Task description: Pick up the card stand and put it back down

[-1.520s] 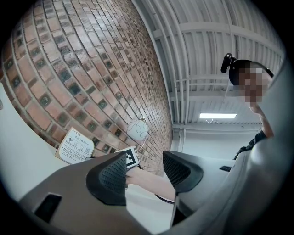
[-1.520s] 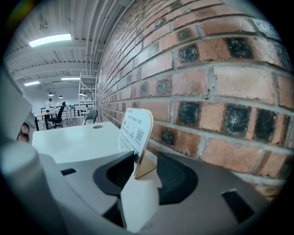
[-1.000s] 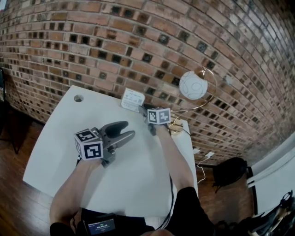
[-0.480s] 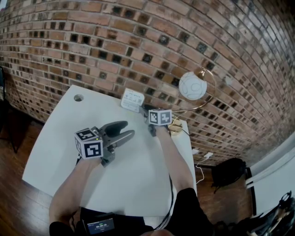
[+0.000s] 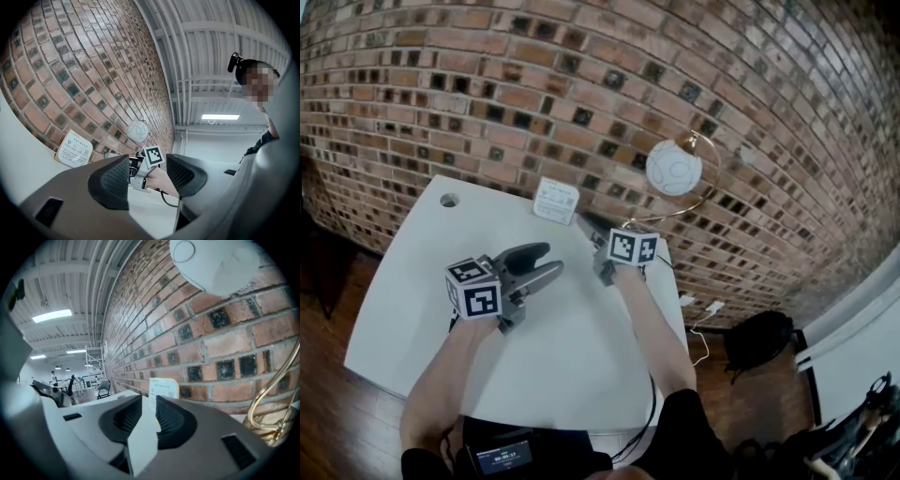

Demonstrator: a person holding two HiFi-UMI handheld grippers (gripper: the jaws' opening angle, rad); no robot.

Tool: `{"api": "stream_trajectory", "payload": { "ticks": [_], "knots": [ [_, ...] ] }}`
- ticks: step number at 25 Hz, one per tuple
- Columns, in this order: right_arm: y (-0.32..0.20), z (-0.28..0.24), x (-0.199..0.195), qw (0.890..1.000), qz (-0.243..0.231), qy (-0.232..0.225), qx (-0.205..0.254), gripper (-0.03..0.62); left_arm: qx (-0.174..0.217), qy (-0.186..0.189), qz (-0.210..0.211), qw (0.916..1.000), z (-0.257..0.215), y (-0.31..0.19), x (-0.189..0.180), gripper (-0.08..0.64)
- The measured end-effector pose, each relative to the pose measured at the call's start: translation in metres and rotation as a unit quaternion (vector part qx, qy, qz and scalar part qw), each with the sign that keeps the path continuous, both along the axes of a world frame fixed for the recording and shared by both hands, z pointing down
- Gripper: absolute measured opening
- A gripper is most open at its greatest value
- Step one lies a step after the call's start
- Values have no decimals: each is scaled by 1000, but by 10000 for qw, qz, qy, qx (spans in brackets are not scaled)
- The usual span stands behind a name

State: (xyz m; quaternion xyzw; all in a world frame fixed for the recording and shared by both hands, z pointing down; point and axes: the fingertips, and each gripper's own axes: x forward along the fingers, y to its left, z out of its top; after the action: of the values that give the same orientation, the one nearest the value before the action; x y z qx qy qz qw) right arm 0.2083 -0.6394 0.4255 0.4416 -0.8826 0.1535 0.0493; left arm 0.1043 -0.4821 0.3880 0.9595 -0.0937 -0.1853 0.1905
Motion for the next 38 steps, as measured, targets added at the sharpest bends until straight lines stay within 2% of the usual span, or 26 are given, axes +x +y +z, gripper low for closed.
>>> {"api": "stream_trajectory", "payload": {
  "ticks": [5, 11, 17, 20, 28, 38],
  "knots": [
    [50, -38, -15, 9970, -398, -561, 356, 53, 140, 42, 72, 9999, -9, 10, -2, 242],
    [86, -79, -25, 9930, -628, -674, 738, 34, 239, -24, -4, 9997, -17, 17, -5, 242],
    [121, -108, -31, 9880, -772, -973, 915, 18, 547, -77, -23, 9985, -43, 43, -2, 242],
    [147, -130, -43, 9837, -1000, -981, 1128, 18, 698, -22, 79, 9975, -59, 63, 0, 242],
    [203, -169, -40, 9782, -1092, -1162, 1328, 18, 884, 160, 208, 9957, -99, 112, -2, 242],
    [282, -218, -41, 9717, -1158, -1033, 1780, 18, 1206, 321, 354, 9915, -139, 174, -2, 242]
  ]
}}
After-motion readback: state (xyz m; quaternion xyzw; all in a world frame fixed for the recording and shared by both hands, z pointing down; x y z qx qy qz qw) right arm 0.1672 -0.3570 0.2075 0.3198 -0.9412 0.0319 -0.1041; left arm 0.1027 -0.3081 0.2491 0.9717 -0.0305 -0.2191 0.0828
